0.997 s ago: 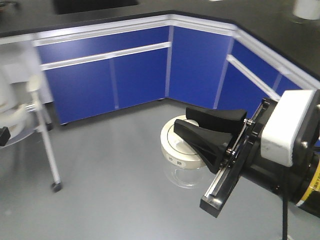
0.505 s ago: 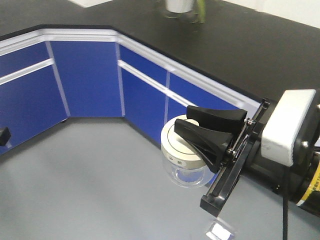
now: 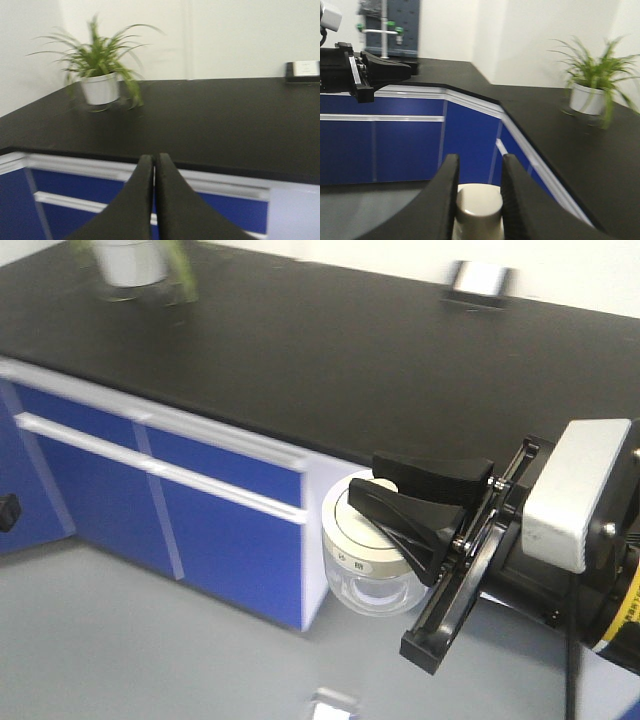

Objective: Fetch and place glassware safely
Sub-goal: 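Hold the jar in the right gripper while the base turns to face the bench top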

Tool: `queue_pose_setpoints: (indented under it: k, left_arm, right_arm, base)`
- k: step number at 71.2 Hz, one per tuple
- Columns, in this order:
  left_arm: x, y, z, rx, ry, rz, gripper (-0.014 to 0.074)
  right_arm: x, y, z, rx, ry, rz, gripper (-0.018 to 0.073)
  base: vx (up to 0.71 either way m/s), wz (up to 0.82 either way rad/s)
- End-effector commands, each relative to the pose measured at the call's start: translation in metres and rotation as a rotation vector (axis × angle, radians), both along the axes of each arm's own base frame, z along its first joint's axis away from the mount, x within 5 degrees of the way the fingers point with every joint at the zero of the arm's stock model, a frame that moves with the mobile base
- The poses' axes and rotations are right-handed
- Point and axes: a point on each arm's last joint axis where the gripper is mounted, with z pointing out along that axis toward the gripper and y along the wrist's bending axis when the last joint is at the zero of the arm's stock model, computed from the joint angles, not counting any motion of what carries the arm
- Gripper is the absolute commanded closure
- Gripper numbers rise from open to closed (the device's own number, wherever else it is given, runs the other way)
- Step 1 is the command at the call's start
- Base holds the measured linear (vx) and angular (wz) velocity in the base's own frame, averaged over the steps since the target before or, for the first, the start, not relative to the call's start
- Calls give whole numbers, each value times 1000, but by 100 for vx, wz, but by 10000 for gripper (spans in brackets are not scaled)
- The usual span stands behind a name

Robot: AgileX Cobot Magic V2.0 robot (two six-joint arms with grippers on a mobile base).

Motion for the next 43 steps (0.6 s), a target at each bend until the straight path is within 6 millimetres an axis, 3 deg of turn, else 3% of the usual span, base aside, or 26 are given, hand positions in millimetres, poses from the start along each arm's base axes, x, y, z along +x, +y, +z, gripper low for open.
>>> queue_pose_setpoints:
  k: [1, 43]
  left_arm:
    - [0, -1, 16, -13, -104, -8, 603]
    - [0, -1, 16, -13, -104, -8, 603]
  right_arm:
    - [-5, 1, 19, 89, -63, 45, 563]
    - [-5, 1, 19, 89, -63, 45, 563]
  base:
    - [16, -62]
    - [18, -62]
